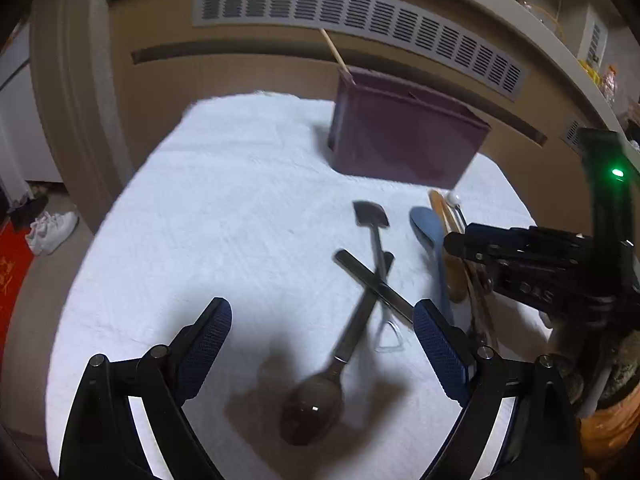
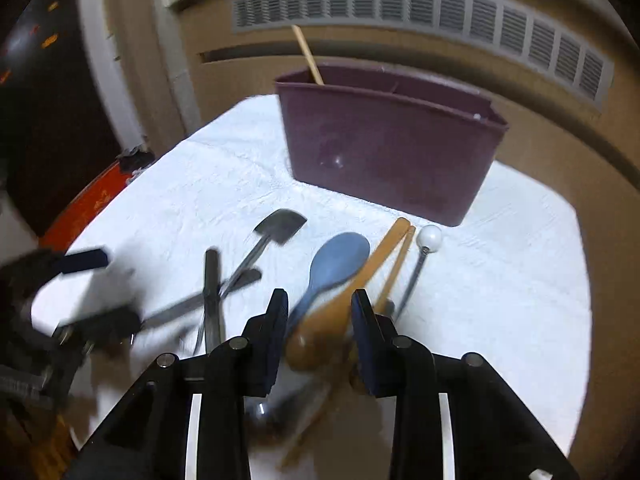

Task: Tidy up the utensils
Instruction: 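Grasp the metal scoop with the left tool while the right tool grasps the blue-grey spoon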

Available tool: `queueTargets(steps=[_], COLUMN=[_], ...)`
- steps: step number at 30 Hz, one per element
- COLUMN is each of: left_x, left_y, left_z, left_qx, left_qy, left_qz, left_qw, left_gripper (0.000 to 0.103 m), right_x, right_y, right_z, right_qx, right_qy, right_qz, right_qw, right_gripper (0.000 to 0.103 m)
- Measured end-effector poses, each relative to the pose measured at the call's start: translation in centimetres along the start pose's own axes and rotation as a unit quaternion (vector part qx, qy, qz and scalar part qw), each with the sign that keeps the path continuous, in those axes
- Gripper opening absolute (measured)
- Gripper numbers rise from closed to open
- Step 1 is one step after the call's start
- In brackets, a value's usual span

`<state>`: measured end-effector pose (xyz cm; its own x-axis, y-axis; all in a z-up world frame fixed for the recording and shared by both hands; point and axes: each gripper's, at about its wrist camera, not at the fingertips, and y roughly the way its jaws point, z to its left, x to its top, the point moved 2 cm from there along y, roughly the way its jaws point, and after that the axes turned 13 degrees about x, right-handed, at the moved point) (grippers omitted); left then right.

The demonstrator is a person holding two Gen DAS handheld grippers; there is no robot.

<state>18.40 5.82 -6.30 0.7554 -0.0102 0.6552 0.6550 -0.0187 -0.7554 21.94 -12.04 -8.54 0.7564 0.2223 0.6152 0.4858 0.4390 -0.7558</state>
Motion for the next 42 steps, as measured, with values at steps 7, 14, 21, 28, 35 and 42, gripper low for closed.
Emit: queueTargets(steps=[7,14,21,28,35,42], left_x=[0.6,1.1,1.4,2.5,6.3,8.2], left_y=[0.3,0.7,1.4,1.9,5.5,9.6], left_z=[2.3,1.9,0.5,-1.7,-6.3,-9.9], left_qx=[0.013,0.004,-0.006,-0.023,-0.041,0.005], left_qy=[-0.014,-0.005,0.005,0.043,0.097,0.132], left_qz=[-0.022,-0.024,-0.001,0.006,0.037,0.076], left_qw=[0.9996,0.9997,1.0000,0.9988,0.9937,0.9884], left_gripper=[0.093,0.093,0.093,0.093,0.070,0.057], right_x=[1.8,3.0,3.9,3.4,2.9,1.7], right_y=[4.2,7.1,7.7,4.9,-0.9,-3.1], right_z=[-1.3,0.0,-1.2,-1.1,-1.7,-3.7], right_qx=[-0.042,-0.089,-0.061,-0.032,-0.034,-0.022], right_qy=[0.071,0.033,0.046,0.028,0.009,0.025], right_qz=[0.027,0.046,0.044,0.016,-0.028,-0.046], right_qw=[0.996,0.994,0.996,0.999,0.999,0.998], right_gripper=[0.031,0.032,0.040,0.029,0.011,0.011])
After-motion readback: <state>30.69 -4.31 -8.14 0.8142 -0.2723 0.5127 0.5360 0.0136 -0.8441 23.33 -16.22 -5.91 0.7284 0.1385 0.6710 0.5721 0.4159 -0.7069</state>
